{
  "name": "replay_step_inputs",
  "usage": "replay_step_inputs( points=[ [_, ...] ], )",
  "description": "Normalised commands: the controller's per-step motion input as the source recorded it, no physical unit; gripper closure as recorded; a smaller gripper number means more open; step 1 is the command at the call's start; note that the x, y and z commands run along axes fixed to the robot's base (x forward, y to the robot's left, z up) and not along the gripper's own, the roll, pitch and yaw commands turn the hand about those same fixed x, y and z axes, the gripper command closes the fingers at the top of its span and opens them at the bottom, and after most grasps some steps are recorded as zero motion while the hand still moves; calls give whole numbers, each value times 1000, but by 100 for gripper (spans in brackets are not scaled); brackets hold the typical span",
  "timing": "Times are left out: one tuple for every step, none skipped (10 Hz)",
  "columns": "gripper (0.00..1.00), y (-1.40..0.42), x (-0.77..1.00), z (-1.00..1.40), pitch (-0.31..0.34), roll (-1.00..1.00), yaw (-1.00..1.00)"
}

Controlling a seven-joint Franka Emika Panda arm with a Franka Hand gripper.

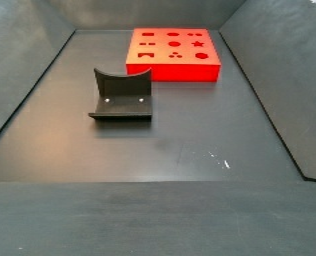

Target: Insert the arch object.

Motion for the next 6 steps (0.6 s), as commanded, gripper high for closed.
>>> replay_step_inputs(
  points=[
    [100,457,403,-623,-121,204,-134],
    [100,477,577,-543,-41,251,-120],
    [100,469,606,-520,-39,254,-123],
    [100,446,671,-523,-43,216,-131],
    [100,414,671,-480,-69,206,-154],
    [100,423,617,-454,-83,196,-171]
  ],
)
